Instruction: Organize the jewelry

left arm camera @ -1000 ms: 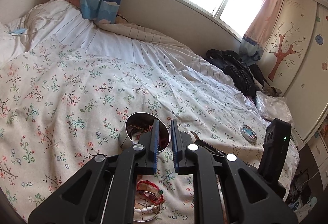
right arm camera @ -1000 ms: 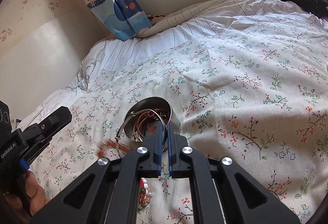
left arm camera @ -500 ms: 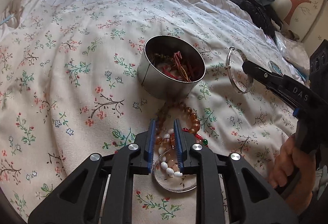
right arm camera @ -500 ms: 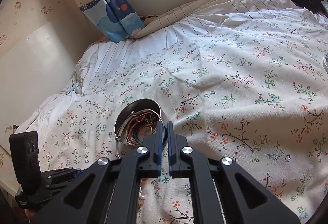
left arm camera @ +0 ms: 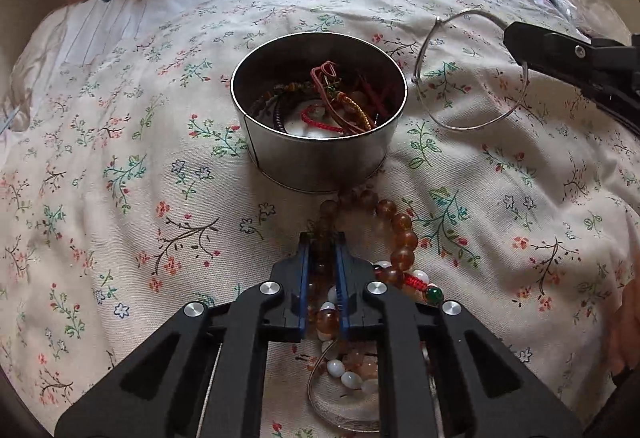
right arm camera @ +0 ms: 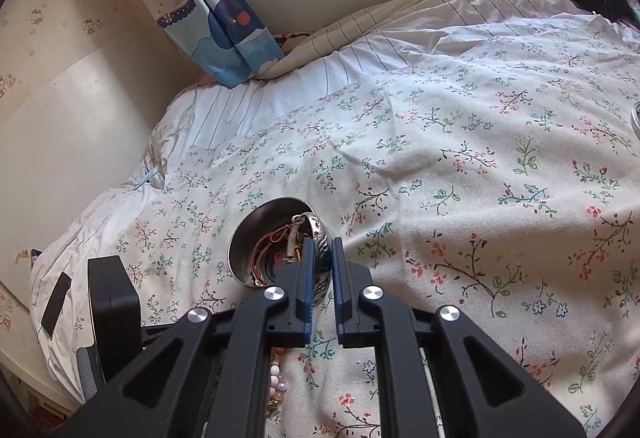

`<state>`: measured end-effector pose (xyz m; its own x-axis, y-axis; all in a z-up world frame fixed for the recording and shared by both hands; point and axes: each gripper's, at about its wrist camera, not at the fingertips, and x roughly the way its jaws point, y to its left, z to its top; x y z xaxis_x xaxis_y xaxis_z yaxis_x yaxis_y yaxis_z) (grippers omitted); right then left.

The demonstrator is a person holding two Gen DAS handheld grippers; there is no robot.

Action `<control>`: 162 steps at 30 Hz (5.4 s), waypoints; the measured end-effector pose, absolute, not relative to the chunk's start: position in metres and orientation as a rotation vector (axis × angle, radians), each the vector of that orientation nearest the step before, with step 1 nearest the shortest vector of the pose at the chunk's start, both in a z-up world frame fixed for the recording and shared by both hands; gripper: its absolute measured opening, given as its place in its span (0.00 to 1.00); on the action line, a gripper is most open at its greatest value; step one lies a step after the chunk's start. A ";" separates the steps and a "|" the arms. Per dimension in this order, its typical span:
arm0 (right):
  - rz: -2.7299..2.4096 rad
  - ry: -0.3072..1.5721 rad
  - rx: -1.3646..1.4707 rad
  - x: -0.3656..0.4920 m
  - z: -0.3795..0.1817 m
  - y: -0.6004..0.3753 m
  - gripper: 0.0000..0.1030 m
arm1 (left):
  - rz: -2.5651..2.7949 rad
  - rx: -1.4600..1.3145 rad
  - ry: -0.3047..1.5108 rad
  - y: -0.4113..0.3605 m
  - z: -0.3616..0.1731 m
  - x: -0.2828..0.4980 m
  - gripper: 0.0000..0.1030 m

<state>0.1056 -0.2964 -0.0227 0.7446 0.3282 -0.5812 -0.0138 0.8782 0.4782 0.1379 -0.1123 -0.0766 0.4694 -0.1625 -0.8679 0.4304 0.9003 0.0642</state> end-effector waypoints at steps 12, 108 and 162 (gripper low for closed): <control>0.170 0.804 0.533 0.107 -0.045 -0.319 0.39 | -0.492 -0.200 0.819 -0.048 -0.009 0.129 0.10; 0.067 0.867 0.302 0.128 -0.045 -0.281 0.70 | -0.274 0.040 0.847 -0.057 -0.035 0.118 0.80; 0.078 1.009 0.021 0.120 -0.080 -0.232 0.78 | -0.292 0.421 0.926 -0.093 -0.080 0.076 0.58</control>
